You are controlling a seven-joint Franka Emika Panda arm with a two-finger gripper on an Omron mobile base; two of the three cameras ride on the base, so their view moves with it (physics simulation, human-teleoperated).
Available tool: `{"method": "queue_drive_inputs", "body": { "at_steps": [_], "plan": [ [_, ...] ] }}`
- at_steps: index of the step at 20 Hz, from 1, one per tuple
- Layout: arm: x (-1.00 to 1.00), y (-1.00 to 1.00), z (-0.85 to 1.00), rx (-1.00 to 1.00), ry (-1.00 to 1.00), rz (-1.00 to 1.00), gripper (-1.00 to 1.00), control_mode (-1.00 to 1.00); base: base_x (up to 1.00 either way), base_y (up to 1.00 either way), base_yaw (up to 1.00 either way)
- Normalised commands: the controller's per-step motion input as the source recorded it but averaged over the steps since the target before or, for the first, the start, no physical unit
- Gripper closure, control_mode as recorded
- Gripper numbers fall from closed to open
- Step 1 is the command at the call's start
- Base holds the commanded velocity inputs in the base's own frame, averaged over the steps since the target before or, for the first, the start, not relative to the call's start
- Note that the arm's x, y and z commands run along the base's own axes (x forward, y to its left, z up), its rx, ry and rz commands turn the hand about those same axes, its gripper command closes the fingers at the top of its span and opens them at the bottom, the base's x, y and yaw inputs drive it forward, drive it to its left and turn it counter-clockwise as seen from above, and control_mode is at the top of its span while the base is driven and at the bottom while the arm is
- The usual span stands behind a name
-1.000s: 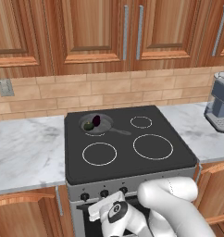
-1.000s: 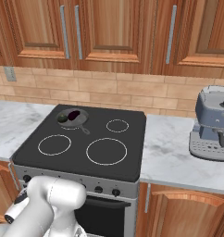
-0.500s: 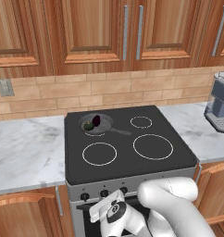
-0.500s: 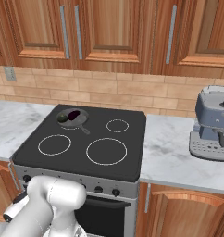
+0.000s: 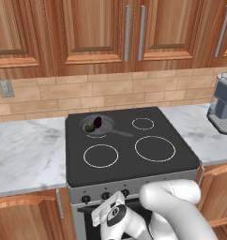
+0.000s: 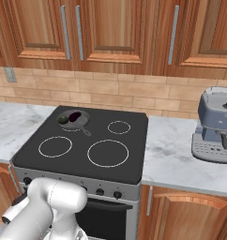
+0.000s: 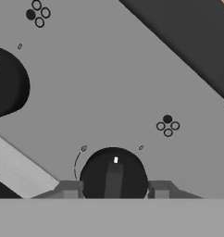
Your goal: Put the squash and eggplant in the pan. Then turn on the rear left burner and set the heat to medium.
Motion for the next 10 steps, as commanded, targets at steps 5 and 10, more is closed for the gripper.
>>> {"method": "queue_drive_inputs", "body": {
  "at_steps": [5,10],
  "plan": [
    [0.01,-0.05,0.0,-0.12,0.0,0.0,1.0,-1.0,0.0,0.0,0.0],
    [0.01,-0.06,0.0,-0.13,0.0,0.0,1.0,-1.0,0.0,0.0,0.0]
  ]
}}
